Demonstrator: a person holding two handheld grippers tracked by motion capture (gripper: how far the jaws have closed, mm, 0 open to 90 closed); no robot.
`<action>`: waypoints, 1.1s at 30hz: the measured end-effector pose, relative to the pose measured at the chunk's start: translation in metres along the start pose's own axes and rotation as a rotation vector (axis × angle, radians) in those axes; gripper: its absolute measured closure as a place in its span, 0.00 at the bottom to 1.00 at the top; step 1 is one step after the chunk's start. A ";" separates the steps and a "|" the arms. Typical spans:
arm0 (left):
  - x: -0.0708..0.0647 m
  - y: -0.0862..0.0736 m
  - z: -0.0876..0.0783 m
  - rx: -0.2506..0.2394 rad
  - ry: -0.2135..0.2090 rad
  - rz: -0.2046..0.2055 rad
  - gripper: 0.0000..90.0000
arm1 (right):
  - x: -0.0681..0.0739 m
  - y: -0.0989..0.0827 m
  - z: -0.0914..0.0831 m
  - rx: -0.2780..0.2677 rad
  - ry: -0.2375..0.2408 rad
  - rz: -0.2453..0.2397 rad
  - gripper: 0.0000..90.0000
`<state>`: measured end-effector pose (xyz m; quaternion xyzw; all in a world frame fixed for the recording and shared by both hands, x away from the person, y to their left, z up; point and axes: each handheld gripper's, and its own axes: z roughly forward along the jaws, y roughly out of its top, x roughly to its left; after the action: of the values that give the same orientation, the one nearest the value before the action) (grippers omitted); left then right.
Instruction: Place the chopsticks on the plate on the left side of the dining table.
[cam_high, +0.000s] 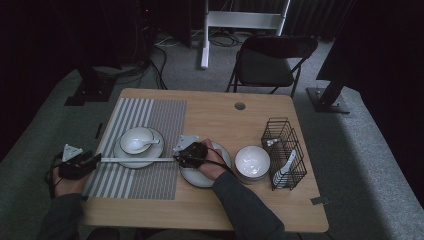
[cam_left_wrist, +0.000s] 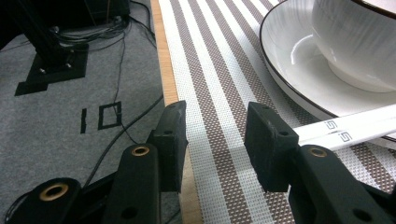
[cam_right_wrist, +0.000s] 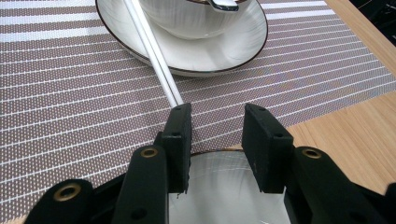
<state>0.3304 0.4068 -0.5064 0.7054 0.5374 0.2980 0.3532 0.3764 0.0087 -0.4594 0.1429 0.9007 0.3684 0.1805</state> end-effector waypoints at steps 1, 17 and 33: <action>0.000 0.000 0.000 0.000 0.001 0.001 0.66 | 0.000 0.000 0.000 0.000 0.000 -0.001 0.69; 0.005 0.000 -0.003 -0.011 0.016 -0.022 0.66 | 0.000 -0.004 -0.005 -0.007 -0.008 0.008 0.69; 0.008 0.002 -0.007 -0.029 0.025 -0.030 0.66 | 0.026 -0.020 -0.043 -0.091 -0.031 0.038 0.69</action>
<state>0.3277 0.4155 -0.5002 0.6884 0.5478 0.3093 0.3611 0.3316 -0.0213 -0.4512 0.1572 0.8772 0.4101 0.1939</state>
